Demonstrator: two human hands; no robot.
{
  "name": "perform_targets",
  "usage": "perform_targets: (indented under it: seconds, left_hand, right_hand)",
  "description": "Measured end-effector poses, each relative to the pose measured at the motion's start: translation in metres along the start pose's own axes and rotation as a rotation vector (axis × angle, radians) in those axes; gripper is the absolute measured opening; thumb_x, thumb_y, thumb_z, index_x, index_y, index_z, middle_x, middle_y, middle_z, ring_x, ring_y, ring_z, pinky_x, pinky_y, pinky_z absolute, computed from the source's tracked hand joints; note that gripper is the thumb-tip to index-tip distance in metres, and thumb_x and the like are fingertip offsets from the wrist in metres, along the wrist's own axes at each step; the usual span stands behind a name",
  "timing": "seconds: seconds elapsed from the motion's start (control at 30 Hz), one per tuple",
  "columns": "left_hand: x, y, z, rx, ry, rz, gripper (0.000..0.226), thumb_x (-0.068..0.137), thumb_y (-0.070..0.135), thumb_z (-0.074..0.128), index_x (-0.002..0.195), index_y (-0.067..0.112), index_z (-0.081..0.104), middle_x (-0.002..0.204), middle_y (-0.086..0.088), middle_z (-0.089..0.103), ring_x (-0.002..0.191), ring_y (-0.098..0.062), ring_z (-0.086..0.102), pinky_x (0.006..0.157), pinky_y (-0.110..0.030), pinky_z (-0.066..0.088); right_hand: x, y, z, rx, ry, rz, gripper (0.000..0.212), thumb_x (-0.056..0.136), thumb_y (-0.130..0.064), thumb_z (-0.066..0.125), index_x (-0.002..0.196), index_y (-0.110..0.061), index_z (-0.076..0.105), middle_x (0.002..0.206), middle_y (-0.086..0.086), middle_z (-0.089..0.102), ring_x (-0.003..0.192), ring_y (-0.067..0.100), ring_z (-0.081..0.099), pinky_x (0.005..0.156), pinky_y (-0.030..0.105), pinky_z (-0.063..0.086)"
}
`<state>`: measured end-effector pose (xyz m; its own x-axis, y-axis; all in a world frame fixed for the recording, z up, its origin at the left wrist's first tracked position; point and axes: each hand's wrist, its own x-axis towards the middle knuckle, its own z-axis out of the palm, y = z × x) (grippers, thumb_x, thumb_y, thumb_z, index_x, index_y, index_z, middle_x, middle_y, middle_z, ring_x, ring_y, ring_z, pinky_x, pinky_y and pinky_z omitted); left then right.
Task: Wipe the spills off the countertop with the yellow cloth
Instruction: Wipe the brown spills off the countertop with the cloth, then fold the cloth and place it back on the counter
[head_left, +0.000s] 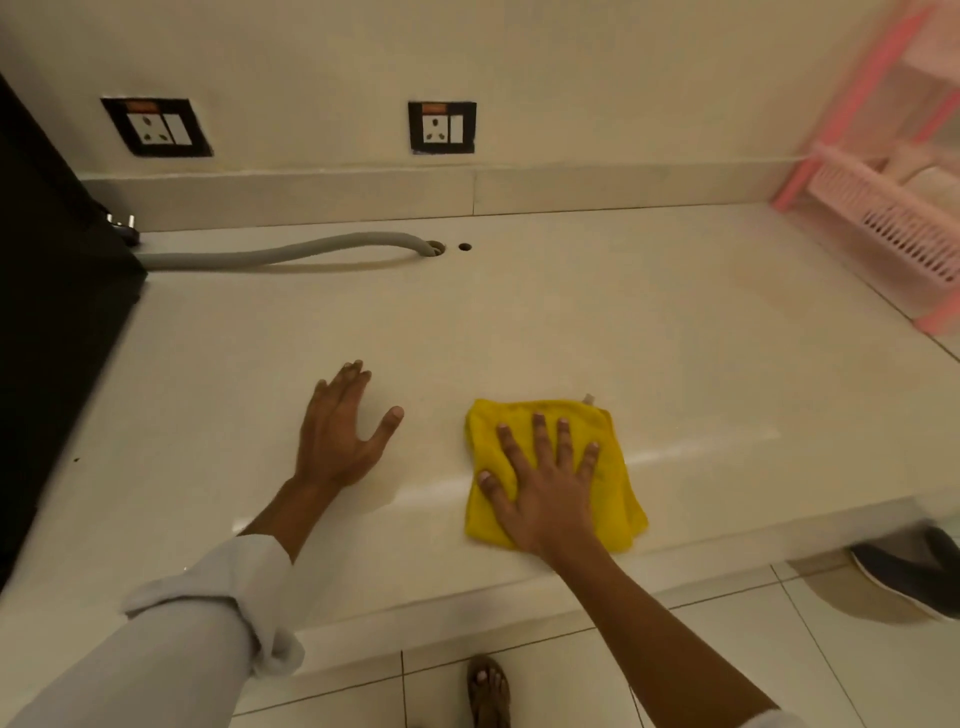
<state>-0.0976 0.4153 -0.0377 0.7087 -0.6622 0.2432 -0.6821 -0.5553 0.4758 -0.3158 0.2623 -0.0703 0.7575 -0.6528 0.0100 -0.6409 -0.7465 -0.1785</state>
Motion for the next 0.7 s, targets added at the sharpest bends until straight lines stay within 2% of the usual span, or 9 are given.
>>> perform_targets:
  seconds: [0.13,0.3,0.43,0.53,0.63,0.7]
  left_hand:
    - [0.004,0.04,0.023,-0.066,0.026,0.009,0.076,0.084,0.06,0.036,0.137,0.006,0.048,0.149,-0.011,0.044,0.141,-0.022,0.037,0.12,-0.041,0.022]
    - [0.027,0.081,0.051,-0.113,0.059,0.084,0.052,0.085,0.035,0.059,0.127,0.005,0.056,0.135,-0.013,0.058,0.127,-0.029,0.053,0.106,-0.04,0.042]
    - [0.057,0.109,0.07,-0.145,0.029,0.105,0.038,0.083,0.03,0.059,0.115,0.009,0.062,0.115,-0.009,0.066,0.108,-0.027,0.06,0.089,-0.04,0.051]
    - [0.084,0.128,0.085,-0.121,-0.041,0.081,0.034,0.084,0.027,0.057,0.112,0.01,0.063,0.112,-0.009,0.066,0.104,-0.027,0.06,0.084,-0.037,0.051]
    - [0.11,0.144,0.098,-0.068,-0.087,-0.022,0.027,0.088,0.028,0.054,0.108,0.012,0.064,0.116,-0.008,0.062,0.109,-0.027,0.057,0.084,-0.039,0.05]
    - [0.125,0.152,0.103,-0.039,-0.073,-0.126,0.026,0.091,0.033,0.051,0.103,0.014,0.065,0.115,-0.006,0.06,0.109,-0.025,0.055,0.082,-0.039,0.051]
  right_hand:
    - [0.02,0.018,-0.003,0.002,0.012,0.039,0.075,0.086,-0.079,0.017,0.153,-0.046,0.01,0.166,0.008,0.01,0.152,0.039,-0.004,0.114,0.071,-0.009]
    - [0.061,0.037,-0.006,0.017,0.021,0.058,0.077,0.084,-0.081,0.016,0.153,-0.045,0.01,0.166,0.009,0.011,0.152,0.039,-0.004,0.113,0.071,-0.01]
    - [0.105,0.047,-0.005,0.017,0.023,0.049,0.079,0.084,-0.082,0.013,0.153,-0.044,0.01,0.166,0.01,0.01,0.151,0.04,-0.004,0.113,0.071,-0.011]
    - [0.139,0.049,-0.009,0.018,-0.013,0.005,0.077,0.086,-0.078,0.013,0.154,-0.042,0.008,0.166,0.012,0.006,0.151,0.041,-0.005,0.113,0.071,-0.011]
    - [0.172,0.053,-0.019,0.059,-0.081,-0.134,0.074,0.093,-0.066,0.026,0.156,-0.034,0.003,0.166,0.012,-0.003,0.152,0.037,-0.006,0.115,0.069,-0.007]
    - [0.184,0.065,-0.034,0.291,-0.034,-0.176,0.072,0.097,-0.055,0.039,0.156,-0.027,0.01,0.166,0.01,-0.002,0.153,0.031,-0.002,0.12,0.062,0.003]
